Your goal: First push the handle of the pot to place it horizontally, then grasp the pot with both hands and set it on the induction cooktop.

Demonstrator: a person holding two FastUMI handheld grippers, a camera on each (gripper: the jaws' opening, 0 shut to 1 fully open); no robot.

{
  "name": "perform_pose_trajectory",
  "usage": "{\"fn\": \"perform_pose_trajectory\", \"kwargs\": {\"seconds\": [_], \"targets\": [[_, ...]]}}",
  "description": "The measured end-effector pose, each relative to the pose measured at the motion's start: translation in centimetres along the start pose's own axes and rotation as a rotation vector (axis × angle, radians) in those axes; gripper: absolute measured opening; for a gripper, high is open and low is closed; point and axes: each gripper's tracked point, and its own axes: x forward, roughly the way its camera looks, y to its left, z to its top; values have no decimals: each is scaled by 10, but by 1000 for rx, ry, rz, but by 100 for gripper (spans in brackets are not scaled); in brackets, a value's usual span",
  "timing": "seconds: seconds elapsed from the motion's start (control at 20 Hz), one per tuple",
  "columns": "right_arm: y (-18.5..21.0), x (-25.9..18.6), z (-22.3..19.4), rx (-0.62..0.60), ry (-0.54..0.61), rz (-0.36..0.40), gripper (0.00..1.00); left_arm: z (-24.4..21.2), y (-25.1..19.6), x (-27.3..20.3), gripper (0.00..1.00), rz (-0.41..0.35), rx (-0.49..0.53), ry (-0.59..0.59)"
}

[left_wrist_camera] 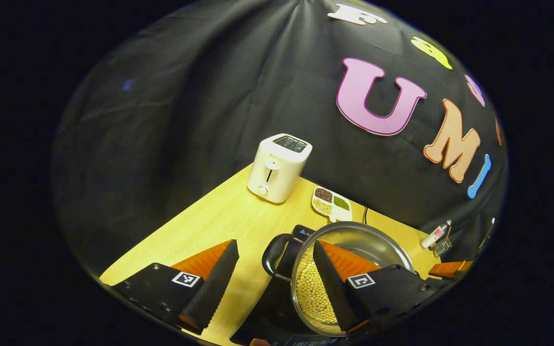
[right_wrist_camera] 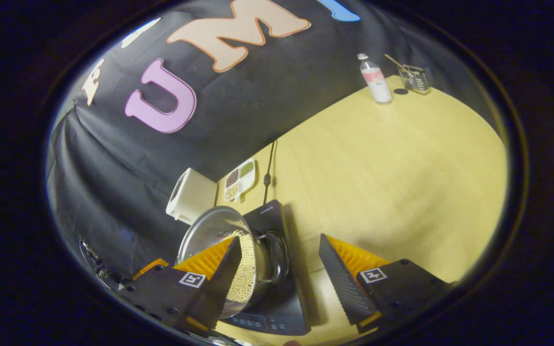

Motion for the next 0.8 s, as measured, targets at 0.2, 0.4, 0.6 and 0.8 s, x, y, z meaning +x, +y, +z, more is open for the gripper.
{"fn": "perform_pose_trajectory", "kwargs": {"seconds": [0.2, 0.4, 0.6, 0.8], "targets": [[-5, -42, 40, -53, -77, 40, 91, 3, -35, -34, 95, 5, 2, -40], [-19, -87, 77, -146, -122, 82, 100, 3, -92, -79, 96, 16, -2, -96], [-33, -136, 120, -255, -203, 122, 100, 11, -173, -123, 95, -17, 41, -166], [-48, -182, 157, -325, -281, 154, 100, 37, -246, -163, 95, -25, 183, -299]]}}
